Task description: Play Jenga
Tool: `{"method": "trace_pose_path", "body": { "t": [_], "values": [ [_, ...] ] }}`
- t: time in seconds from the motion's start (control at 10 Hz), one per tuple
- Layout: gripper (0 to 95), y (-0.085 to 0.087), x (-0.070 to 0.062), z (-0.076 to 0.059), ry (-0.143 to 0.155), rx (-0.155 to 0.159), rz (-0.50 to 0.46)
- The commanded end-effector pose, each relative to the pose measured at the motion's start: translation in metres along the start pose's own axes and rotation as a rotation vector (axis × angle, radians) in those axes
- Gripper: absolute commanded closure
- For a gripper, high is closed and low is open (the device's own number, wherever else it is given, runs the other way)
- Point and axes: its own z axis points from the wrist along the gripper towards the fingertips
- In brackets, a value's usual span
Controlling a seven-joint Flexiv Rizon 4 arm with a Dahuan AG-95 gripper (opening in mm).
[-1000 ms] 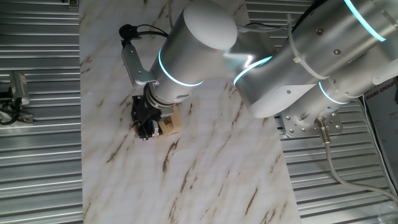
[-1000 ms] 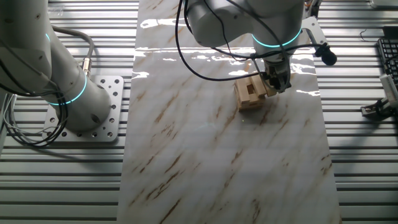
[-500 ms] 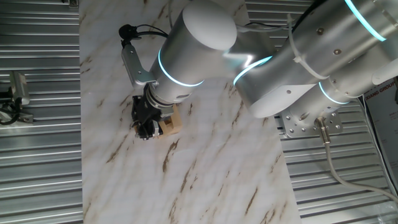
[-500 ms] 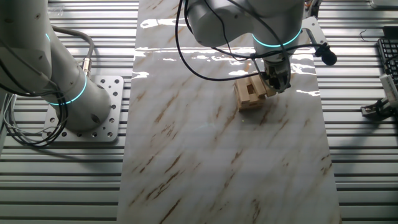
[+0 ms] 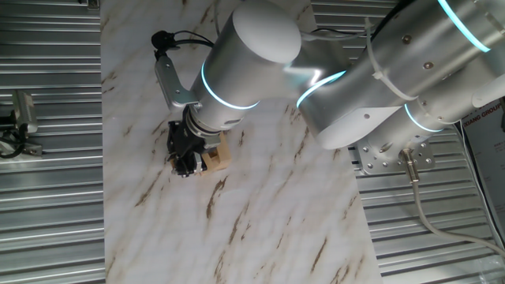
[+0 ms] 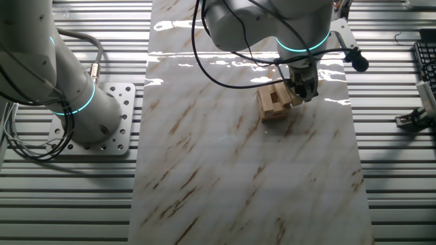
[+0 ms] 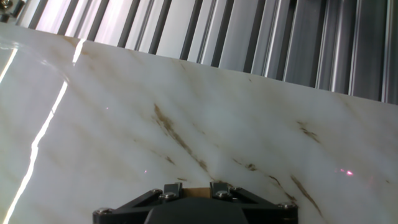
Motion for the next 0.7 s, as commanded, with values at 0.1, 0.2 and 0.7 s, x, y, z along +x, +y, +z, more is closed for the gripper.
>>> {"method": "trace_pose_path", "body": {
  "t": [0.1, 0.2, 0.7],
  "values": [
    [95.0, -0.0001, 0.0001, 0.0003, 0.001, 0.0, 0.0],
    [95.0, -0.0001, 0.0008, 0.0001, 0.001, 0.0, 0.0],
    [95.0, -0.0002, 0.0045, -0.0009, 0.006, 0.001, 0.0]
  ]
}}
